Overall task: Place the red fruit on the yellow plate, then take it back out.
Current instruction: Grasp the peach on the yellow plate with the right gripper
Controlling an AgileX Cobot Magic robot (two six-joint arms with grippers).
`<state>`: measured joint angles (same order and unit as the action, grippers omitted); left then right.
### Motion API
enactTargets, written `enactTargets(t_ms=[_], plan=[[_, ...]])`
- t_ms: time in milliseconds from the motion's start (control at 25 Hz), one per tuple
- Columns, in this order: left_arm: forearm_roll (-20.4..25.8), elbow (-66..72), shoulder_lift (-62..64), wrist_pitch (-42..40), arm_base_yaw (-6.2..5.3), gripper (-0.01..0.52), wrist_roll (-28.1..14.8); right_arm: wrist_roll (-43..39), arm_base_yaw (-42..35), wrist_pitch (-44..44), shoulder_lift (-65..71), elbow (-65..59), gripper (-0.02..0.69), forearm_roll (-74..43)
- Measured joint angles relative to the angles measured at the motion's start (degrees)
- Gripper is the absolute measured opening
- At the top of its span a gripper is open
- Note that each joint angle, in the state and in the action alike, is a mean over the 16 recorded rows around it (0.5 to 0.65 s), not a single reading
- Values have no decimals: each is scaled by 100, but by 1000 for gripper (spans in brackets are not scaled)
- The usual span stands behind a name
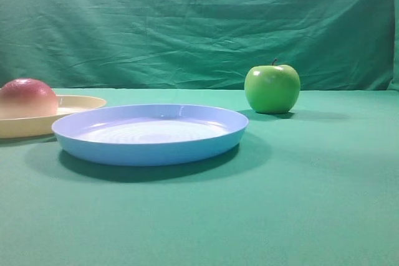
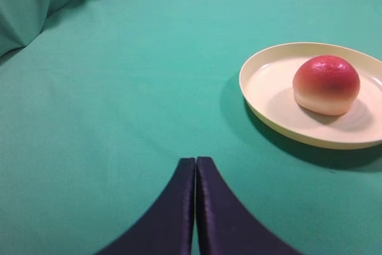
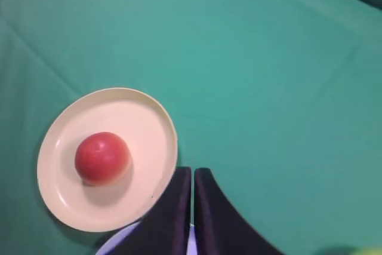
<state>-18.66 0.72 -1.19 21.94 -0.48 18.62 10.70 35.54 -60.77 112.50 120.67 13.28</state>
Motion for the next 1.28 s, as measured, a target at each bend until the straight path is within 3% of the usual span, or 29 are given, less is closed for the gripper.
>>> enactTargets(t_ms=[720,1080,1280], plan=[[0,0,0,0,0,0,0,-845,-36,-453,-3347,-2734,0,-746],[0,0,0,0,0,0,0,-1341,-49,-961,-4142,-3201,0,-1047],[0,0,0,0,0,0,0,-1624,-99,-649,-4597,-3493,0,-1255]])
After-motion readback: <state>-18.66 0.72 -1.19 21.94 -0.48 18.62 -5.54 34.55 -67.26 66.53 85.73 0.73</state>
